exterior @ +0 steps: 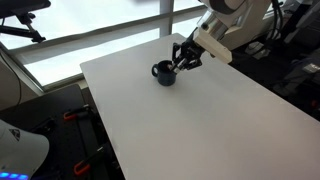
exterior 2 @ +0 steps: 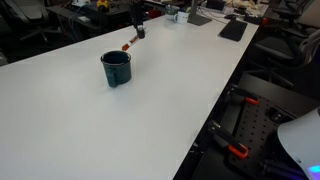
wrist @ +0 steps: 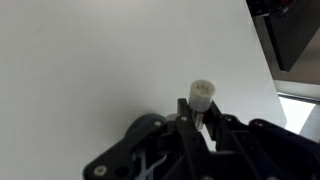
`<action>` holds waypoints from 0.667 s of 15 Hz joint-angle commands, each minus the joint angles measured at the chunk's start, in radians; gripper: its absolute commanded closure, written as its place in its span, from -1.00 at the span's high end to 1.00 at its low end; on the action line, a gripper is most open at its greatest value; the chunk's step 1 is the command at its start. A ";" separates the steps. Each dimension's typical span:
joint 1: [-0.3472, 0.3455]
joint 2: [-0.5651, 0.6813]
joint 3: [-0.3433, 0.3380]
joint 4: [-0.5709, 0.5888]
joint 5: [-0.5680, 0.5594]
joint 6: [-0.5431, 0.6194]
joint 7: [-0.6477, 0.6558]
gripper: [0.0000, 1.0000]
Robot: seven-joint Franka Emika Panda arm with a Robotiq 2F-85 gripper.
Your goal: Remove the marker from the cup
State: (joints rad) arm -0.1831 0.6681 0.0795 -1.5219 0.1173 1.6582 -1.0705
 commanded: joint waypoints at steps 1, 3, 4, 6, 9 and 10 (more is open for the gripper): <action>-0.012 0.014 -0.016 -0.028 0.031 0.013 0.040 -0.90; -0.022 0.016 -0.025 -0.041 0.041 0.020 0.053 -0.90; -0.030 0.011 -0.029 -0.049 0.050 0.025 0.055 -0.90; -0.044 0.003 -0.037 -0.060 0.065 0.032 0.058 -0.90; -0.063 -0.004 -0.049 -0.081 0.076 0.055 0.078 -0.90; -0.063 0.000 -0.054 -0.083 0.074 0.063 0.090 -0.90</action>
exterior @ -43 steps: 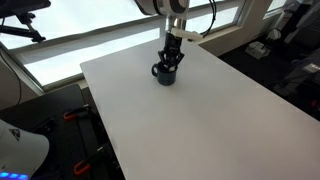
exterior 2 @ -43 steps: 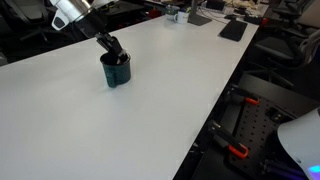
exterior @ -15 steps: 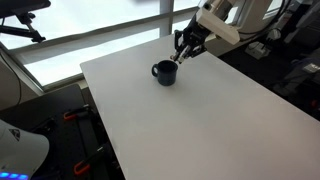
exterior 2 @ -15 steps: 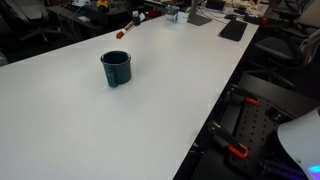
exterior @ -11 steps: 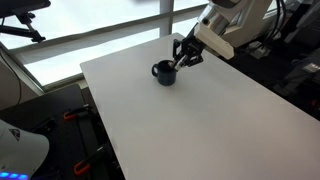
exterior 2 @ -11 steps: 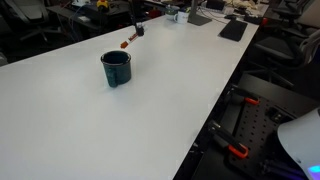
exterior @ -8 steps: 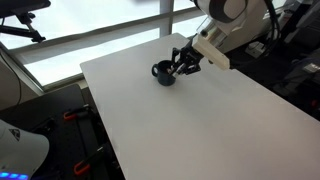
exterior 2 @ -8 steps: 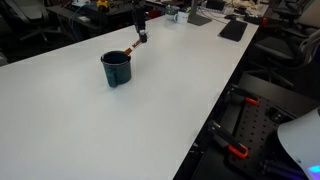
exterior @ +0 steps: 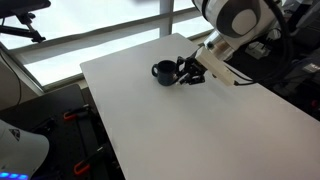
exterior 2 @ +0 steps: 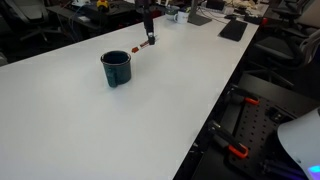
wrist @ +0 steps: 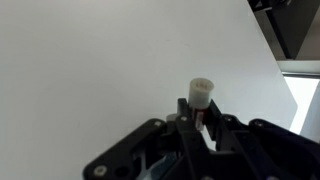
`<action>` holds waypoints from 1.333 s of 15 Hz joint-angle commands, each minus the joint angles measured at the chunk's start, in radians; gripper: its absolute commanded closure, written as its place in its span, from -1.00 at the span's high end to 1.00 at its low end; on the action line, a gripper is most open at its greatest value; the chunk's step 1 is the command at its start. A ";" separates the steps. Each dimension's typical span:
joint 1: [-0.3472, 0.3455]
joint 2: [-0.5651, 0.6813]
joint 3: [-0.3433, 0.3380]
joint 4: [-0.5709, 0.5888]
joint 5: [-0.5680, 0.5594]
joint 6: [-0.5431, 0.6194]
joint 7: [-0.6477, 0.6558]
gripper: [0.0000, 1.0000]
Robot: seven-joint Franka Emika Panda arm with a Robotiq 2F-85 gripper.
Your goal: Remove the marker from the cup
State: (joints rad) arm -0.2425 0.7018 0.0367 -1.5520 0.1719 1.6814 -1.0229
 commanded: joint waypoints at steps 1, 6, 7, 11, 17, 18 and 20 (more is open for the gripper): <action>0.003 -0.028 -0.018 -0.054 0.009 0.049 0.066 -0.90; 0.029 0.017 -0.021 -0.040 -0.037 0.072 0.132 -0.90; 0.031 0.036 -0.013 -0.024 -0.042 0.054 0.131 -0.90; 0.050 0.085 0.004 0.004 -0.057 0.034 0.125 -0.90; 0.060 0.138 0.009 0.045 -0.065 0.017 0.132 -0.90; 0.059 0.144 0.009 0.051 -0.065 0.016 0.134 -0.90; 0.058 0.157 0.009 0.066 -0.066 0.012 0.135 -0.90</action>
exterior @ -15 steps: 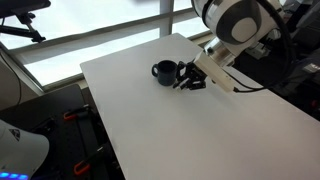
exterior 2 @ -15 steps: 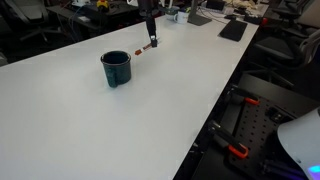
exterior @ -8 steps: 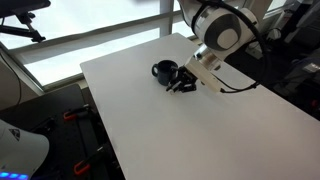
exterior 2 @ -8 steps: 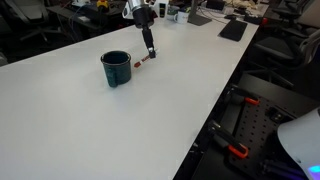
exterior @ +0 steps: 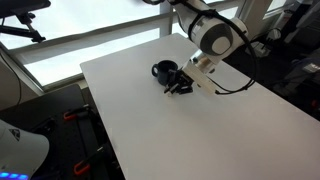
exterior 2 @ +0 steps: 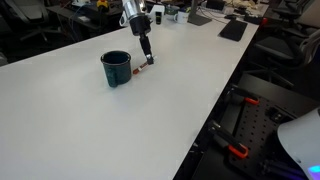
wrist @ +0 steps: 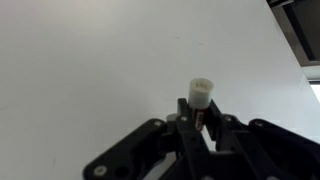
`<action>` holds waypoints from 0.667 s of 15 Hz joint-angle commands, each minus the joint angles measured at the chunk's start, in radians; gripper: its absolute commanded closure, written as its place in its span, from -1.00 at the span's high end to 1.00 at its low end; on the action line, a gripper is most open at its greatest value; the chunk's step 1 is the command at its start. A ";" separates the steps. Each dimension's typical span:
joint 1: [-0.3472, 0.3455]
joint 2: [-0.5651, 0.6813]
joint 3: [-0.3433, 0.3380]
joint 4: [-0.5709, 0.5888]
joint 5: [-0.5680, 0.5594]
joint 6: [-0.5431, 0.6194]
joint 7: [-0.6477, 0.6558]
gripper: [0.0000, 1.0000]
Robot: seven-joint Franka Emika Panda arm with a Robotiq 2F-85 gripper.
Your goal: Remove the marker from the cup
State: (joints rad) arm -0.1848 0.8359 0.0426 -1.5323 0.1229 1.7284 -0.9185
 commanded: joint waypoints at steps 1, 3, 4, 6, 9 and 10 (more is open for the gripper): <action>0.001 0.028 0.003 0.052 -0.018 -0.037 0.032 -0.90; 0.002 0.037 0.002 0.065 -0.022 -0.042 0.035 -0.90; 0.002 0.040 0.001 0.071 -0.023 -0.049 0.037 -0.90; -0.001 0.044 0.002 0.081 -0.020 -0.059 0.038 -0.09; -0.004 0.053 0.004 0.098 -0.019 -0.091 0.036 0.20; -0.010 0.057 0.009 0.106 -0.010 -0.105 0.029 0.34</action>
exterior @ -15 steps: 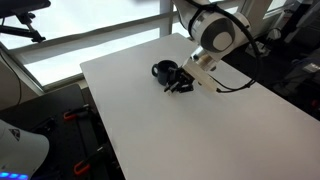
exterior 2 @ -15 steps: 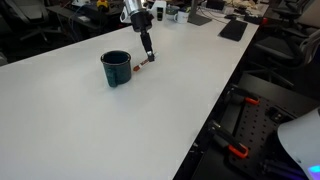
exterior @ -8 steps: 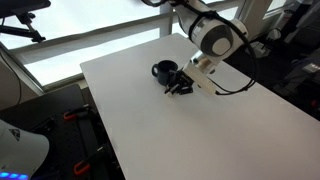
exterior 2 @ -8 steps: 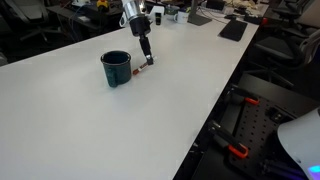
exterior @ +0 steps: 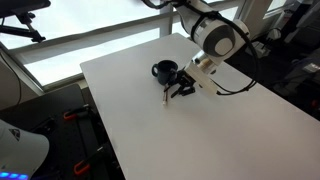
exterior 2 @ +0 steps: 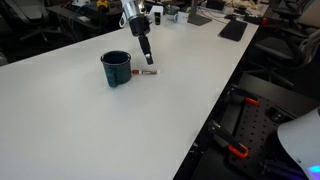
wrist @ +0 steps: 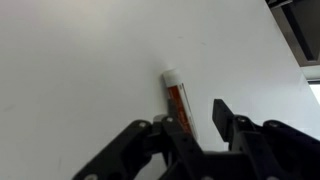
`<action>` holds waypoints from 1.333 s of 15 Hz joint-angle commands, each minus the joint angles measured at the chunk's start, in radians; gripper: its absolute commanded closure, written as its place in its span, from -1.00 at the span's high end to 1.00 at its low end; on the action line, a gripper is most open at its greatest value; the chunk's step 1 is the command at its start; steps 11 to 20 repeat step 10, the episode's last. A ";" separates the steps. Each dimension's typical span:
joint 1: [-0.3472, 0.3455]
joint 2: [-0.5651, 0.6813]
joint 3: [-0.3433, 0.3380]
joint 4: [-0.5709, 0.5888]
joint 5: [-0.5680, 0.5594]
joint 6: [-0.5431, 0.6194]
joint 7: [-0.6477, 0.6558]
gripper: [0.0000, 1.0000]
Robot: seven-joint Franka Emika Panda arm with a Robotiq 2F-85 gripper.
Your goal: Remove the marker from the cup
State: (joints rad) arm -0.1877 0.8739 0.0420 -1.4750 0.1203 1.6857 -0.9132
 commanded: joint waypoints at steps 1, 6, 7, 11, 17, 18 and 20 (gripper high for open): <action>-0.009 0.006 0.011 0.010 -0.008 -0.014 0.005 0.00; -0.010 0.014 0.011 0.024 -0.008 -0.029 0.005 0.34; -0.010 0.015 0.011 0.025 -0.008 -0.029 0.005 0.34; -0.010 0.016 0.011 0.027 -0.008 -0.029 0.005 0.34; -0.010 0.016 0.011 0.027 -0.008 -0.029 0.005 0.34; -0.010 0.016 0.011 0.027 -0.008 -0.029 0.005 0.34; -0.010 0.016 0.011 0.027 -0.008 -0.029 0.005 0.34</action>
